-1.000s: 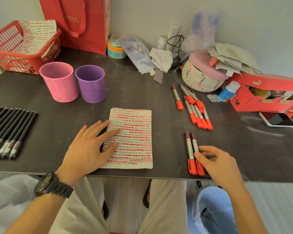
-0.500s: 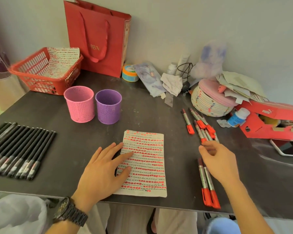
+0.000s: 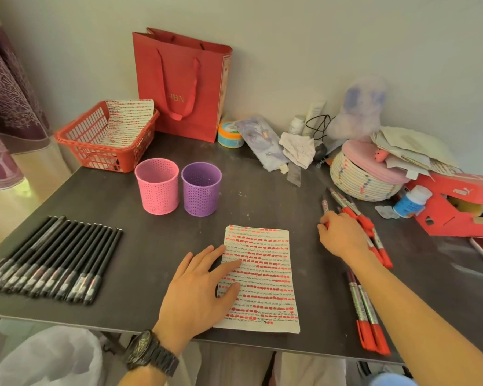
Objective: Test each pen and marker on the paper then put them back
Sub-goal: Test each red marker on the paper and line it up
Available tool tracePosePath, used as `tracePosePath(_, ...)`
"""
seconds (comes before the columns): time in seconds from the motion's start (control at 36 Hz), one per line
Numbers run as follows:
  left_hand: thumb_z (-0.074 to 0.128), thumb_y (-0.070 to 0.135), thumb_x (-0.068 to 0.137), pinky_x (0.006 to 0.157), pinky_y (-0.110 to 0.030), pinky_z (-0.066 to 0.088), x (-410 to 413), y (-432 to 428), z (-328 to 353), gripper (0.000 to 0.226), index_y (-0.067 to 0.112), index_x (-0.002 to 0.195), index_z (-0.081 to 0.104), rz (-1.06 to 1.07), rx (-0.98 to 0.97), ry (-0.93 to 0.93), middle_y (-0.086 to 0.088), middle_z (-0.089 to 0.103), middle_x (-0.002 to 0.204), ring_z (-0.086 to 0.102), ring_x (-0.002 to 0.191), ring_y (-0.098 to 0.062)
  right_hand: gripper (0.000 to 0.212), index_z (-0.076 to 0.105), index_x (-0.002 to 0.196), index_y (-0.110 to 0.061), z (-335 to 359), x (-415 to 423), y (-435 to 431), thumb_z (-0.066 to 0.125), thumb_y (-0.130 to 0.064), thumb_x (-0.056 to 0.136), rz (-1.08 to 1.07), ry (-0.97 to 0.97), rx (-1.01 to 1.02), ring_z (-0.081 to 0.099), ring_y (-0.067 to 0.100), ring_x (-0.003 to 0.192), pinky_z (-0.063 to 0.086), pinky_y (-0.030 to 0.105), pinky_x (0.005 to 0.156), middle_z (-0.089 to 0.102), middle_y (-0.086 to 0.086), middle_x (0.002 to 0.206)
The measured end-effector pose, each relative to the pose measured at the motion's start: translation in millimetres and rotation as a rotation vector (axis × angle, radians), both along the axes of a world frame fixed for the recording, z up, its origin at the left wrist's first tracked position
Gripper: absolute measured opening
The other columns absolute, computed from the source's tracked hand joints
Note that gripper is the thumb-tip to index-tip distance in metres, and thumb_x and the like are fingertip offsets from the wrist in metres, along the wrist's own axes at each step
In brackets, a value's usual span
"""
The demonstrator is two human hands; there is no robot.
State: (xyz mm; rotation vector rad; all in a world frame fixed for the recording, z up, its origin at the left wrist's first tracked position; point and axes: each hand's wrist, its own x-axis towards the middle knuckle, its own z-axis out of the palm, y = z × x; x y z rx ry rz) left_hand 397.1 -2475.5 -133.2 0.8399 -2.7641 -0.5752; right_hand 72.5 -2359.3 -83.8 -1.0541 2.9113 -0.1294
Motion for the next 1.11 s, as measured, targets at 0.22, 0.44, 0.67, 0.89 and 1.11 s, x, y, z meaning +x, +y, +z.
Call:
tracePosePath(0.22,0.021,0.075,0.089,0.125,-0.037,0.0,0,2,6,0.063,0.054,0.146,0.038,0.009,0.029,0.013,0.023,0.02,0.163,0.014,0.152,-0.004,0.028,0.057,0.114,-0.019,-1,14,12,0.07,-0.015,0.09,-0.224,-0.572,-0.634,0.07,0.023,0.088,0.058,0.042,0.083,0.07,0.003,0.102)
tracePosePath(0.44,0.052,0.053,0.096,0.109,-0.023,0.037,6,6,14,0.037,0.043,0.132,0.056,0.094,0.129,0.266,0.031,0.044,0.137,0.037,0.128,0.007,0.023,0.077,0.108,-0.013,16,109,59,0.064,-0.002,0.091,-0.204,-1.272,-1.155,0.074,0.027,0.099,0.06,0.025,0.073,0.075,0.009,0.104)
tracePosePath(0.67,0.048,0.052,0.093,0.067,-0.01,0.04,17,79,41,0.016,0.04,0.093,0.059,0.088,0.362,0.444,0.022,0.065,0.093,0.061,0.085,-0.007,0.024,0.076,0.099,-0.026,12,206,104,0.078,-0.037,0.078,-0.096,-1.202,-1.138,0.074,0.028,0.097,0.056,0.034,0.076,0.077,0.011,0.102)
tracePosePath(0.89,0.024,0.061,0.099,0.069,-0.029,0.045,21,142,31,0.055,0.022,0.078,0.058,0.06,0.681,0.246,0.011,0.066,0.073,0.061,0.072,-0.011,0.029,0.078,0.104,-0.026,-19,261,138,0.081,-0.038,0.077,-0.184,-1.114,-1.166,0.073,0.014,0.098,0.055,0.019,0.079,0.077,0.002,0.105)
tracePosePath(1.11,0.02,0.055,0.099,0.062,-0.035,0.041,24,170,-6,0.062,0.021,0.059,0.054,0.087,0.479,0.032,0.006,0.06,0.059,0.056,0.062,-0.014,0.017,0.063,0.073,-0.012,-25,270,138,0.06,-0.023,0.086,-0.622,-1.473,-1.663,0.058,0.02,0.061,0.05,0.033,0.066,0.057,0.006,0.065)
